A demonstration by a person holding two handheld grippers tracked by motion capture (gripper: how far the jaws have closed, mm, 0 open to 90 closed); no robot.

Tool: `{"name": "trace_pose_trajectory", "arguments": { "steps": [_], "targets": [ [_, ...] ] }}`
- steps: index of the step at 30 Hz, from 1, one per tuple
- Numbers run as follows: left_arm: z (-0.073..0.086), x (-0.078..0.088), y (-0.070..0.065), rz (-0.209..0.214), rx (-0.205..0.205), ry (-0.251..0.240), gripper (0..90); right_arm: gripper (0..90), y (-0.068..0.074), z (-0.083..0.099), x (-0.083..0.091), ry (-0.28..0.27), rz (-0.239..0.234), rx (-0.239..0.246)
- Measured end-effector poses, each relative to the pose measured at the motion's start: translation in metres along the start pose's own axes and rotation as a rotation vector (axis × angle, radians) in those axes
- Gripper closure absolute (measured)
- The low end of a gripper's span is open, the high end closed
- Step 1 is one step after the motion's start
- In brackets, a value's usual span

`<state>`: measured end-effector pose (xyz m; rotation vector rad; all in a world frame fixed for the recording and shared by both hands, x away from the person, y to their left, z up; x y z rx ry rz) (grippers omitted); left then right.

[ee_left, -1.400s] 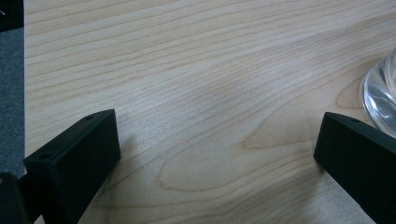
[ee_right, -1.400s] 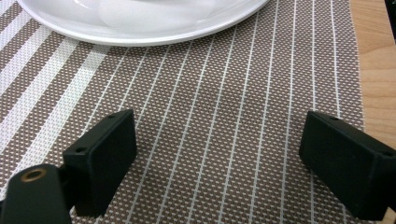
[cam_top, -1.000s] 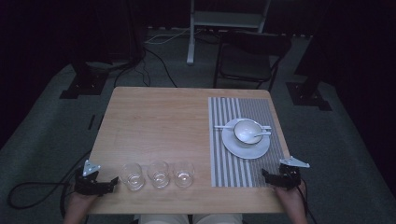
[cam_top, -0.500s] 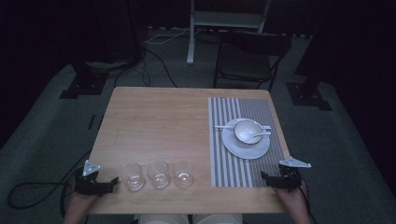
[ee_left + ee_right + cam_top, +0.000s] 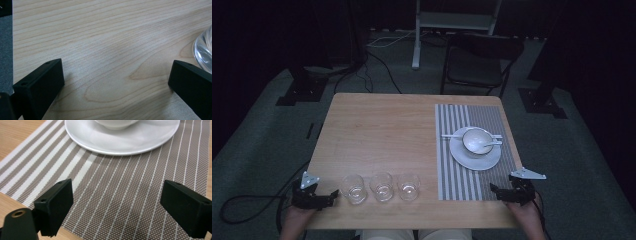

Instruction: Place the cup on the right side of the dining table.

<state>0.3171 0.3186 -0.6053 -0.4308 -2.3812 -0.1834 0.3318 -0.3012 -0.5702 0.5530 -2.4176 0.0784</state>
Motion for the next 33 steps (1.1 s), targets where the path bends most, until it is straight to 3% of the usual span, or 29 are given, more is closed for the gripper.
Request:
{"name": "trace_pose_trajectory", "arguments": {
  "steps": [19,33],
  "targets": [
    [0.000,0.000,-0.001,0.005,-0.005,0.001,0.7,10.8,0.014,-0.030,0.019,-0.084,-0.036,0.005],
    [0.000,0.000,-0.001,0.005,-0.005,0.001,0.7,10.8,0.044,-0.070,0.029,-0.145,-0.121,0.079]
  ]
}}
Point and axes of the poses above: each handheld gripper's, and its own axes: x roughly backward along the jaws, z roughly out of its underside, y roughly to its left, the point moved 8 cm from there along -x, roughly forward along the jaws, and after that the axes turned 5 degrees about -y, right-handed, at the moved point
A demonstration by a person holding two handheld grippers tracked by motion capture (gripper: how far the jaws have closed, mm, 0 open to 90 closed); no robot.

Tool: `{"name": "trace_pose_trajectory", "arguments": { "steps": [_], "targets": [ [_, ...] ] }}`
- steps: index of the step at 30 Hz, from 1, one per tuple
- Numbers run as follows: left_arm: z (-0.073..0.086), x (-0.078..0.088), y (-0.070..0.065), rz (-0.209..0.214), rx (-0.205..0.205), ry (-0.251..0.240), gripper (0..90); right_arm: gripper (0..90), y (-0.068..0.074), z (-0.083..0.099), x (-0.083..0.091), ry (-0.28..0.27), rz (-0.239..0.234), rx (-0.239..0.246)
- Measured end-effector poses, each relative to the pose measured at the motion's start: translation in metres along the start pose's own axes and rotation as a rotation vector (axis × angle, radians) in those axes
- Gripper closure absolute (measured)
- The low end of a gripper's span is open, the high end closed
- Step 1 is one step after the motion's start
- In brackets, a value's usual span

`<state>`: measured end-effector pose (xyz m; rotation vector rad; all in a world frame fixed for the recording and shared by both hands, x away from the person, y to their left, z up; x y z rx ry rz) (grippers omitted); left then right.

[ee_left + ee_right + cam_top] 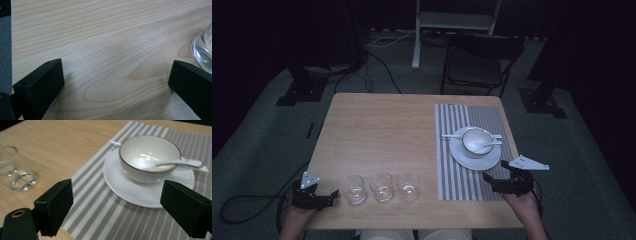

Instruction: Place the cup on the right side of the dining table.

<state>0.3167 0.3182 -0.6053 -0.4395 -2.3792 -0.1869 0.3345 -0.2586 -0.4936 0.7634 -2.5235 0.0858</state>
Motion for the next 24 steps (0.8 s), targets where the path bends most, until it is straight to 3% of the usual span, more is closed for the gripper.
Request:
{"name": "trace_pose_trajectory", "arguments": {
  "steps": [15,24],
  "targets": [
    [0.000,0.000,0.000,0.000,0.000,0.000,0.7,10.8,0.028,-0.034,-0.010,-0.038,-0.072,0.066],
    [0.000,0.000,0.000,0.001,-0.001,0.000,0.7,10.8,0.053,-0.048,-0.025,-0.044,-0.135,0.112]
  ]
}}
Point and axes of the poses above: each handheld gripper's, and its own axes: x roughly backward along the jaws, z roughly out of its underside, y roughly to its left, the point moved 8 cm from there along -x, roughly forward along the jaws, and after that the axes turned 5 degrees about -y, right-handed, at the moved point
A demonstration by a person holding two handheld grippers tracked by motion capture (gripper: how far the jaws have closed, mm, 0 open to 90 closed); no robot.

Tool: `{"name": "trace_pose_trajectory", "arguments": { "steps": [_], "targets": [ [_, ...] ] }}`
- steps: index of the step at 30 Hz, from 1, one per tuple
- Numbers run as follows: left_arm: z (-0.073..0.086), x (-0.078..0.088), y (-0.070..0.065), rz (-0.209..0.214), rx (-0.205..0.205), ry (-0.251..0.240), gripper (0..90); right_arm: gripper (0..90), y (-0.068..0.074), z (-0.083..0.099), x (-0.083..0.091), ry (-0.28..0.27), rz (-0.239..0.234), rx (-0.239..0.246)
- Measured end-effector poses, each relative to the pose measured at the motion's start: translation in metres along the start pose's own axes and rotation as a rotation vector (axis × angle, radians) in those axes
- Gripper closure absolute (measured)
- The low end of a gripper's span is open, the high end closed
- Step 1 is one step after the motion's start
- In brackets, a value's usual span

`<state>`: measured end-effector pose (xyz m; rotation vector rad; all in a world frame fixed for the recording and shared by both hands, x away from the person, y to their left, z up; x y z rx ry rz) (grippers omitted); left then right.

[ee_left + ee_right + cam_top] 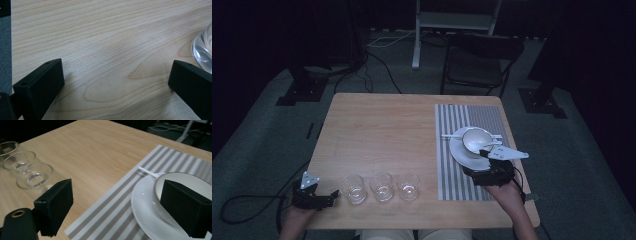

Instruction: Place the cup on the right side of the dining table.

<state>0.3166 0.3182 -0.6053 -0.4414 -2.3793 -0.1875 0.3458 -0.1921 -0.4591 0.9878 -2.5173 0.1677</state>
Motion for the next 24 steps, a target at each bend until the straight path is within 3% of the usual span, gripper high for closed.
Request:
{"name": "trace_pose_trajectory", "arguments": {
  "steps": [14,19,24],
  "targets": [
    [0.000,0.000,0.000,0.002,-0.001,0.000,0.7,10.9,0.031,-0.010,-0.031,0.018,-0.095,0.046],
    [0.000,0.000,0.000,0.003,-0.001,-0.001,0.7,10.9,0.036,-0.011,-0.038,0.028,-0.104,0.049],
    [0.000,0.000,0.000,0.004,-0.002,-0.001,0.7,10.9,0.052,-0.009,-0.054,0.045,-0.161,0.052]
  ]
}}
Point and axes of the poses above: each handheld gripper's, and its own axes: x roughly backward along the jaws, z roughly out of its underside, y roughly to its left, the point moved 8 cm from there along -x, roughly forward along the jaws, and after that the axes turned 5 degrees about -y, right-handed, at the moved point
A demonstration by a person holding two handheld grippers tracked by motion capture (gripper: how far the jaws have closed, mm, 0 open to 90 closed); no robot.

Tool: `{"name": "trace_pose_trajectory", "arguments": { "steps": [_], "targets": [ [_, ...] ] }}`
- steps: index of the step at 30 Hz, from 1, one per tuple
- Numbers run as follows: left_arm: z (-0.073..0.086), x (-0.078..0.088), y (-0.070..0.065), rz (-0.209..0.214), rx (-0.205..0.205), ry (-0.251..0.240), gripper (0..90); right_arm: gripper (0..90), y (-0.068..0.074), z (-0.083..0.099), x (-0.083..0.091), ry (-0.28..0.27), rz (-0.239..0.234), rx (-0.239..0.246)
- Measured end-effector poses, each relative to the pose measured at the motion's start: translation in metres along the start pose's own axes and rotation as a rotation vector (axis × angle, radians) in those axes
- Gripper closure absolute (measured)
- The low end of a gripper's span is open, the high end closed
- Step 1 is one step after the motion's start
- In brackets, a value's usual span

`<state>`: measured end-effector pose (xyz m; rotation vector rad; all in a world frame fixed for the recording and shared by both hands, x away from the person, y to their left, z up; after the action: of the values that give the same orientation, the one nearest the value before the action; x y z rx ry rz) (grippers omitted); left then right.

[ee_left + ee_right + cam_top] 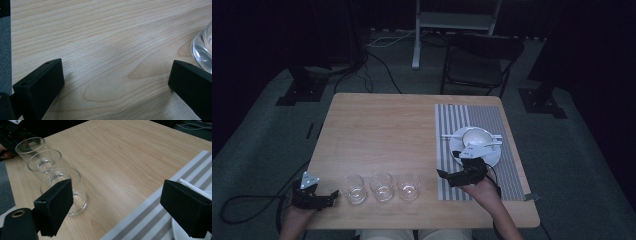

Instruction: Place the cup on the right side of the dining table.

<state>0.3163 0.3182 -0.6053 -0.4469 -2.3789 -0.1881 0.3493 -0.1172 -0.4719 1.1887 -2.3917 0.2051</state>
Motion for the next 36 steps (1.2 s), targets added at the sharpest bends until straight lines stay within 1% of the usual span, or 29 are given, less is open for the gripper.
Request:
{"name": "trace_pose_trajectory", "arguments": {
  "steps": [4,5,6,7,10,12,13,16,17,18,21,23,25,27,36],
  "targets": [
    [0.000,0.000,0.000,0.000,0.000,0.000,0.7,10.9,0.011,-0.001,-0.009,0.004,-0.037,0.011],
    [0.000,0.000,0.000,0.000,0.000,0.000,0.7,10.9,0.011,-0.001,-0.009,0.004,-0.037,0.011],
    [0.000,0.000,0.000,0.001,-0.001,0.000,0.7,10.9,0.014,-0.001,-0.012,0.007,-0.044,0.016],
    [0.000,0.000,0.000,0.001,-0.001,0.000,0.7,10.9,0.021,-0.002,-0.018,0.013,-0.067,0.022],
    [0.000,0.000,0.000,0.001,-0.002,0.000,0.7,10.9,0.030,-0.001,-0.026,0.024,-0.095,0.031],
    [0.000,0.000,0.000,0.001,-0.002,0.000,0.7,10.9,0.033,-0.001,-0.029,0.029,-0.101,0.033],
    [0.000,0.000,0.000,0.002,-0.002,0.000,0.7,10.9,0.038,-0.001,-0.034,0.033,-0.122,0.033],
    [0.000,0.000,0.000,0.002,-0.002,0.001,0.7,10.9,0.044,0.000,-0.041,0.042,-0.145,0.035],
    [0.000,0.000,0.000,0.002,-0.002,0.001,0.7,10.9,0.044,0.000,-0.041,0.042,-0.145,0.035],
    [0.000,0.000,0.000,0.002,-0.002,0.000,0.7,10.8,0.048,0.002,-0.046,0.050,-0.161,0.037],
    [0.000,0.000,0.000,0.002,-0.003,0.001,0.7,10.8,0.055,0.005,-0.052,0.064,-0.186,0.041],
    [0.000,0.000,0.000,0.002,-0.003,0.001,0.7,10.8,0.059,0.008,-0.057,0.075,-0.194,0.048],
    [0.000,0.000,0.000,0.002,-0.003,0.001,0.7,10.8,0.061,0.010,-0.059,0.084,-0.199,0.046],
    [0.000,0.000,0.000,0.002,-0.003,0.001,0.7,10.8,0.065,0.015,-0.065,0.099,-0.212,0.045],
    [0.000,0.000,0.000,0.004,-0.004,0.001,0.7,10.8,0.072,0.022,-0.078,0.124,-0.225,0.051]
  ]
}}
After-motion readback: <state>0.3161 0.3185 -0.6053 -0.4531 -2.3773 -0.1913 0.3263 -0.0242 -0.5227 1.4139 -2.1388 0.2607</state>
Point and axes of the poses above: each handheld gripper's, and its own axes: x roughly backward along the jaws, z roughly out of its underside, y roughly to its left, the point moved 8 cm from there along -x, roughly forward along the jaws, and after that the axes turned 5 degrees about -y, right-handed, at the moved point
